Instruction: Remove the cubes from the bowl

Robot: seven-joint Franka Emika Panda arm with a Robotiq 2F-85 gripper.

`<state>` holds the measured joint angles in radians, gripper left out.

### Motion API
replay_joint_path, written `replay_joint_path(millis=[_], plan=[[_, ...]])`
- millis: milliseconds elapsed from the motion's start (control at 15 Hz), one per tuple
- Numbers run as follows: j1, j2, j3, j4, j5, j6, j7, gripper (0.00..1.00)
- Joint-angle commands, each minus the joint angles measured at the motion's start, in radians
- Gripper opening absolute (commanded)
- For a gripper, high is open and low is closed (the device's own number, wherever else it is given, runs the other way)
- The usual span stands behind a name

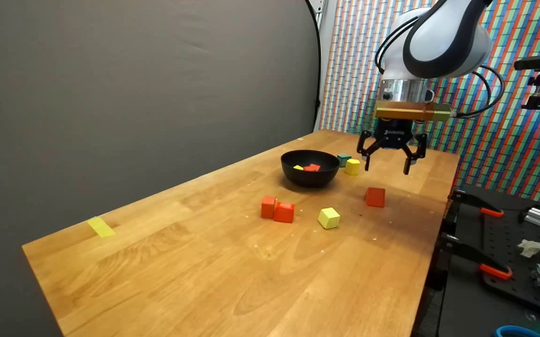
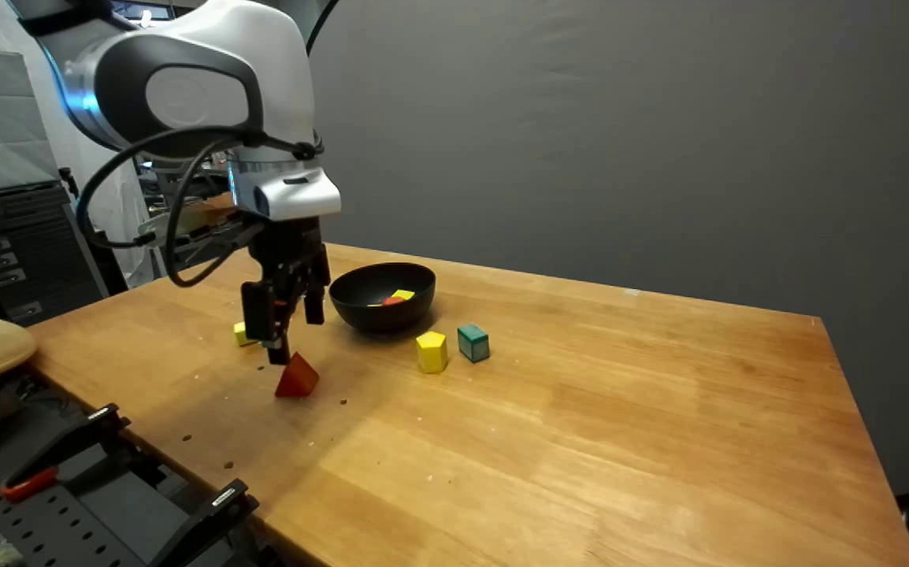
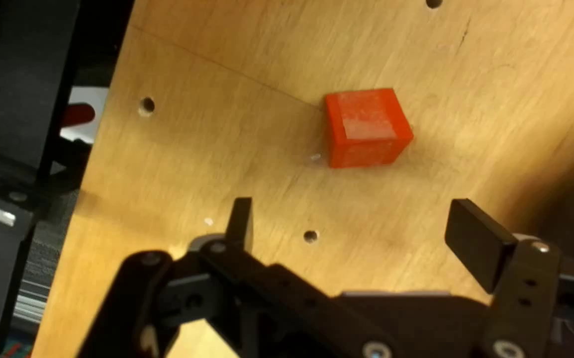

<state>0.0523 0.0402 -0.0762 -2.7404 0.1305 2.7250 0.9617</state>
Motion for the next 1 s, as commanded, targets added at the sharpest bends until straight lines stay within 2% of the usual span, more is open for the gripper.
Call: replay_joint_path(millis=[0,133,267,333,467,600,800,933], plan=[[-0.031,-0.14,0.007,-0.001,-0.236,0.014,0.115,1.0],[-0.048,-0.163,0.038,0.046,-0.256,0.005,0.098,1.0],[-0.015,-0.13,0.048,0.143,-0.108,-0.041,-0.066,1.0],[-0.051,-0.143,0.06,0.067,-0.171,0.0,0.02,1.0],[-0.043,-0.14,0.071,0.116,-0.128,-0.022,-0.032,1.0],[-0.049,-0.066,0.081,0.176,-0.171,-0.025,-0.007,1.0],[-0.048,0.07,0.083,0.255,-0.299,0.006,0.062,1.0],[-0.016,0.156,0.059,0.335,-0.386,-0.006,0.105,1.0]])
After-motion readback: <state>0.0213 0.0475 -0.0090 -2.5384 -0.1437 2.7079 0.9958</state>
